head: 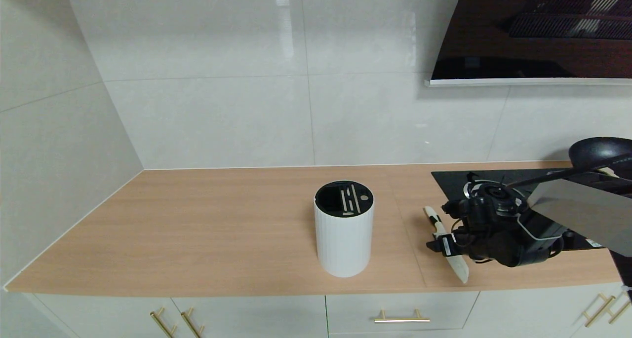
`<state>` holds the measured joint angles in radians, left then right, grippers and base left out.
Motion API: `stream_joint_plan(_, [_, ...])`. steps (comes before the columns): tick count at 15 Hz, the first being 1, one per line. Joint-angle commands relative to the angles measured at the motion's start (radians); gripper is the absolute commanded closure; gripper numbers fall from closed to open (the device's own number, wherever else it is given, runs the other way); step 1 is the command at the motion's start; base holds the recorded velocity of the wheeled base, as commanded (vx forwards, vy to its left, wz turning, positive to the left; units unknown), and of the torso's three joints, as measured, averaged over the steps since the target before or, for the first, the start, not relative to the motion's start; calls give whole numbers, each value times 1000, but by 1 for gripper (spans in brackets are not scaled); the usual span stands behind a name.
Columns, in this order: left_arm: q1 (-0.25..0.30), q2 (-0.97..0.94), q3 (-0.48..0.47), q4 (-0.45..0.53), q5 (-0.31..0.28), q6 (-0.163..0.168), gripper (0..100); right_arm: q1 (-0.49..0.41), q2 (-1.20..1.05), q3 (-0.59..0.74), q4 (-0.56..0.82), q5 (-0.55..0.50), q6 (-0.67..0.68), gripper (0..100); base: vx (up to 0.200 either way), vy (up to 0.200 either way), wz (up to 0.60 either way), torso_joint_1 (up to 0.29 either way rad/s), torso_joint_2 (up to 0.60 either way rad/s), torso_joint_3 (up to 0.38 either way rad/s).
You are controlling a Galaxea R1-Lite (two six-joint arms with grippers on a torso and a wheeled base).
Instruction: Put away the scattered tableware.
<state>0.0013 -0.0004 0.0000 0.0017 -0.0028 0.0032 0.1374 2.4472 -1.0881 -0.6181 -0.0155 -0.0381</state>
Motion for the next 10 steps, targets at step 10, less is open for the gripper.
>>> stream_joint_plan(10, [0, 0, 0, 1, 0, 0, 0, -16, 98, -127, -6, 71, 63, 0, 0, 0, 0, 0, 0, 0])
